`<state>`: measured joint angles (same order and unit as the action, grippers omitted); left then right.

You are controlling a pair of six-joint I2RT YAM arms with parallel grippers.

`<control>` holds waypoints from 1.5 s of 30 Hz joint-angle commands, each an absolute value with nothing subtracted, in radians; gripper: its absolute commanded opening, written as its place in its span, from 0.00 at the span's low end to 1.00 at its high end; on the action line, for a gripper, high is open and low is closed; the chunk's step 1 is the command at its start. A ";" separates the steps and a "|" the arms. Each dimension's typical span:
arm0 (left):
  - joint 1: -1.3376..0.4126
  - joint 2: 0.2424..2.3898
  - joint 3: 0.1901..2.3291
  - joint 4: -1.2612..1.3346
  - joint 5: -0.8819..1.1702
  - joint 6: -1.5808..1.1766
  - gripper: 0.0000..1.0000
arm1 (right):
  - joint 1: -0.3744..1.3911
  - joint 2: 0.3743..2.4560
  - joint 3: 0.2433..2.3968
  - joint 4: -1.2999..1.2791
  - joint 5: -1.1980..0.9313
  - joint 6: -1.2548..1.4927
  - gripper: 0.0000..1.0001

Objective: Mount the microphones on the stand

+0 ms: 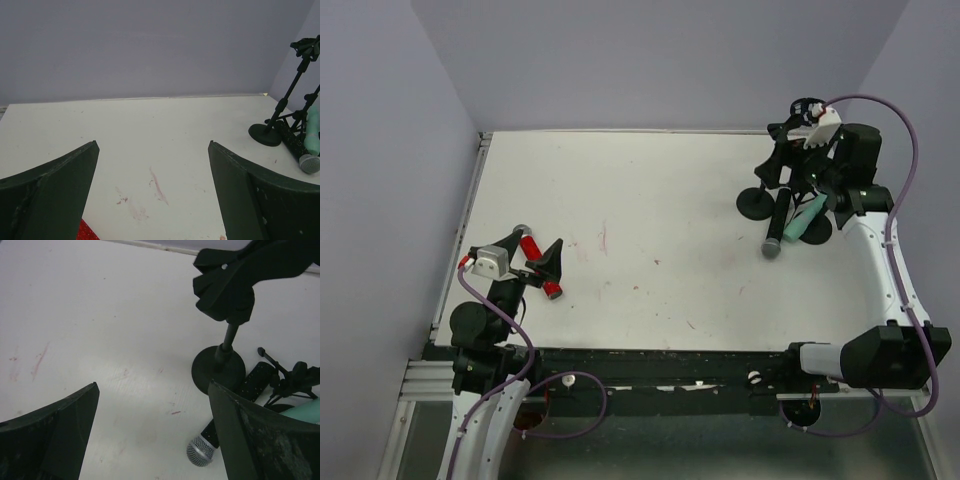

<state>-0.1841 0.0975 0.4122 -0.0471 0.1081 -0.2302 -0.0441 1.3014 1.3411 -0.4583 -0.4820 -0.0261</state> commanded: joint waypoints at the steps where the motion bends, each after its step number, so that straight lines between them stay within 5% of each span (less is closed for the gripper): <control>1: -0.190 0.087 0.422 -0.040 0.130 -0.238 0.98 | -0.045 1.307 1.235 -0.358 -0.296 -0.026 0.94; 7: -0.192 0.086 0.423 -0.048 0.126 -0.233 0.98 | -0.046 1.371 1.124 -0.091 -0.313 -0.141 0.79; 21: -0.190 0.100 0.423 -0.048 0.130 -0.232 0.98 | -0.045 1.477 0.914 0.483 -0.376 -0.192 0.68; 27: -0.192 0.110 0.423 -0.048 0.137 -0.232 0.98 | -0.044 1.523 0.874 0.653 -0.345 -0.163 0.54; 36: -0.192 0.117 0.425 -0.052 0.133 -0.229 0.98 | -0.046 1.554 0.870 0.719 -0.386 -0.137 0.31; 45: -0.192 0.123 0.425 -0.054 0.132 -0.229 0.98 | -0.044 1.513 0.845 0.701 -0.567 -0.074 0.21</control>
<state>-0.1856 0.1135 0.4122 -0.0486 0.1146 -0.2321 -0.0452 1.5482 0.8631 0.6651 -0.4355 -0.1226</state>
